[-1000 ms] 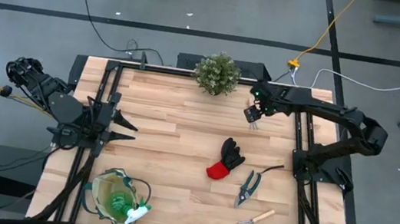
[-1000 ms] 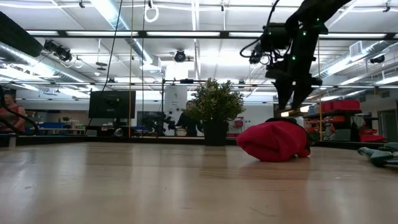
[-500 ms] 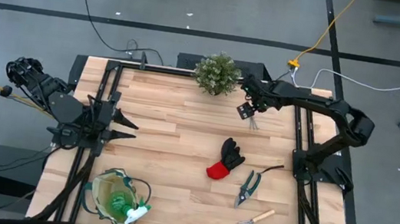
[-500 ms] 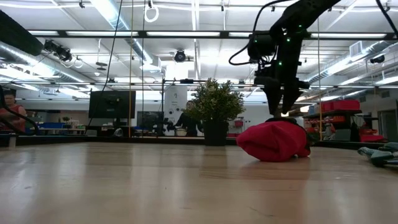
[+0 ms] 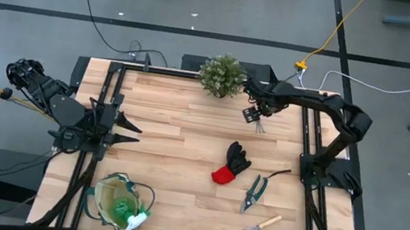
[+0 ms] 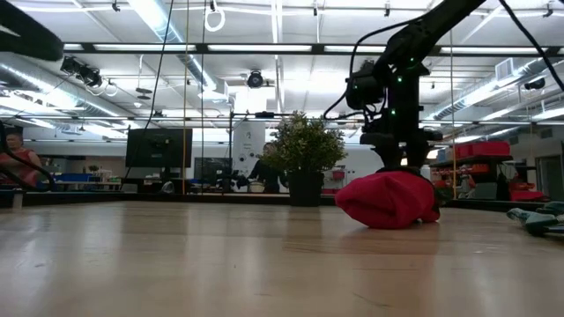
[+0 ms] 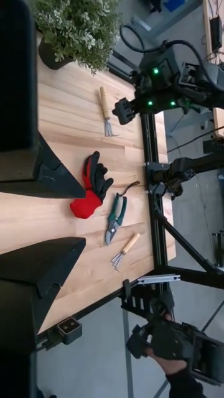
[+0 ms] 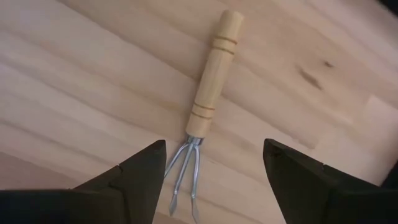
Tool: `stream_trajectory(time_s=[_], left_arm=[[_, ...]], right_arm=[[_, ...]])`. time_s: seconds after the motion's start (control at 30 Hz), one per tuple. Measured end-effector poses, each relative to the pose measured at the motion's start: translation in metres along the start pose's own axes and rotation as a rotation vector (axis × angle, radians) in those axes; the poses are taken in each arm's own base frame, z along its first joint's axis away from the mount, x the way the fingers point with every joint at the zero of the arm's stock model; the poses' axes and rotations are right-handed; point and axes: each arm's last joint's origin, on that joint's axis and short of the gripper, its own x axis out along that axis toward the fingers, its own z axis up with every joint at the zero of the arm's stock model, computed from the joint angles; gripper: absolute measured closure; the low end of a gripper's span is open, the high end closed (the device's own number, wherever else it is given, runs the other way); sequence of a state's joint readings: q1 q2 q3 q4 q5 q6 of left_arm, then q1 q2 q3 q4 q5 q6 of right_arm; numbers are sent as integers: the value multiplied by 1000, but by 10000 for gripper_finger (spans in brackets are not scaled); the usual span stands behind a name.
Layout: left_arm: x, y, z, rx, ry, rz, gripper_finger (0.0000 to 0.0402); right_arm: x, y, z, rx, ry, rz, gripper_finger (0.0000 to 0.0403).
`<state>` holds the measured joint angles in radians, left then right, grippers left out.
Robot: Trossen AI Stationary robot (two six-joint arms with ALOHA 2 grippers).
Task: Pick & Place Garden tools in Gardening bag
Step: Put the brown hand rake into the gardening bag
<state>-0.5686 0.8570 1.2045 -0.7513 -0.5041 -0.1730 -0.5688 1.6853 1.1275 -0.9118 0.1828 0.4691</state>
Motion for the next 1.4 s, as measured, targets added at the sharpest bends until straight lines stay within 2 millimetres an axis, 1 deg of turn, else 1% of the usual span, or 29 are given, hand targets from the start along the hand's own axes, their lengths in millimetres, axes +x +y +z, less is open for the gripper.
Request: stream_trajectory(time_s=[0.27, 0.47, 0.57, 0.9, 1.0, 1.2, 1.4], left_arm=[[0, 0, 0, -52, 0, 0, 285], [0, 0, 0, -52, 0, 0, 285], [0, 0, 0, -51, 0, 0, 285], [0, 0, 0, -52, 0, 0, 285], [0, 0, 0, -52, 0, 0, 285], [0, 0, 0, -52, 0, 0, 285], [0, 0, 0, -51, 0, 0, 285]], right_arm=[[12, 2, 0, 21, 32, 4, 134], [28, 0, -9, 64, 34, 2, 134], [35, 1, -11, 88, 7, 17, 134], [49, 2, -12, 126, -87, 57, 134], [53, 1, -16, 141, -82, 55, 135], [59, -1, -21, 153, -87, 60, 156], [59, 0, -20, 155, -97, 81, 195]])
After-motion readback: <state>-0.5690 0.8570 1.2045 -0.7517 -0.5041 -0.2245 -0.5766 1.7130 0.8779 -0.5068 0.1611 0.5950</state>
